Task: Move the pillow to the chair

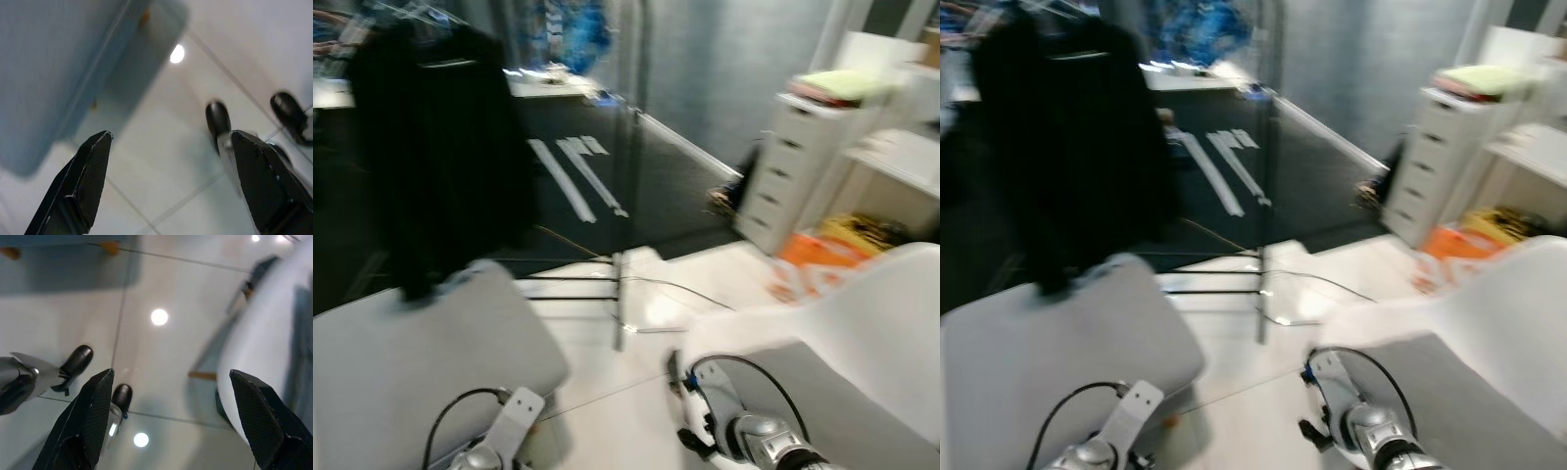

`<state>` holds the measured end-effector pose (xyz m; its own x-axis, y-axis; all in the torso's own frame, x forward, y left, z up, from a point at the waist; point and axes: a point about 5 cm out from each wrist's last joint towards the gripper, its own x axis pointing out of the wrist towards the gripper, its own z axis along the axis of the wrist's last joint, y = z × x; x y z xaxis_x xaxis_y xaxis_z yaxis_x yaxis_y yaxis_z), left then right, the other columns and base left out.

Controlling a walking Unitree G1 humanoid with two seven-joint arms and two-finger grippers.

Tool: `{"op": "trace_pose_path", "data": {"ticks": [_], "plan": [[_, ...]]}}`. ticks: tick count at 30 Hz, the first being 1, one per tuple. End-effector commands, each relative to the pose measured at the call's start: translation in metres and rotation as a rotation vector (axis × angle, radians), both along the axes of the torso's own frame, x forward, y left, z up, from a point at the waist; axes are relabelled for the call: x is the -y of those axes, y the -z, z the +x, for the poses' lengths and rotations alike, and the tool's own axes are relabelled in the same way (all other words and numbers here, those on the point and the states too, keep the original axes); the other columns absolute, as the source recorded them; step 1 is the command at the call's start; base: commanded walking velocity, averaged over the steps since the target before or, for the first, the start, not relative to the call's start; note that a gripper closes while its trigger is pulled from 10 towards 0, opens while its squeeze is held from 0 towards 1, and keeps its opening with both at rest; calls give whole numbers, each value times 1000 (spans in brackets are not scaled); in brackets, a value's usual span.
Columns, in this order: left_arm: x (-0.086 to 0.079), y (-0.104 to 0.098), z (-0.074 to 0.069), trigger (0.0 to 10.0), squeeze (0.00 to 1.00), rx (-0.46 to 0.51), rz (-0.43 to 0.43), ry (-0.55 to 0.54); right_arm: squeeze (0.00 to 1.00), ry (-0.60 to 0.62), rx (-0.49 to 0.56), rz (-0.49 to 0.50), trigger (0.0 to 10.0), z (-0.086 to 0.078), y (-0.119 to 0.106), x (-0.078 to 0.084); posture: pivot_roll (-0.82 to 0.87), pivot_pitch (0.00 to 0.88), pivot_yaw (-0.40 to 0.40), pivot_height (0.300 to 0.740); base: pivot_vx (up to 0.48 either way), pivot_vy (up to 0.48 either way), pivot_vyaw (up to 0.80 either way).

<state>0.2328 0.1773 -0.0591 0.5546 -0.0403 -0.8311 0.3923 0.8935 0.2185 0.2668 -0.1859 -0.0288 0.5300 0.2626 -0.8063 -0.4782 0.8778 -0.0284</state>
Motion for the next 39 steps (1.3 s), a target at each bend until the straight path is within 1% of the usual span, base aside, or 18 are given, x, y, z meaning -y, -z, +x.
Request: {"op": "trace_pose_path", "data": {"ticks": [1,11,27,39], "plan": [[3,0,0,10000,0,-5,-4,22,0,-22,-8,-29,10000,0,-1,3,-153,0,-88,740,0,0,719],[0,1,-1,10000,0,-8,-7,16,0,-77,-33,-55,10000,-1,0,3,-143,0,-98,740,0,0,716],[-9,2,-5,10000,0,-24,8,20,0,-60,-17,-29,10000,-2,2,-5,-135,0,-68,740,0,0,717],[-5,5,-9,10000,0,-34,9,28,0,-55,-28,-38,10000,-5,4,-2,-119,0,-83,740,0,0,717]]}}
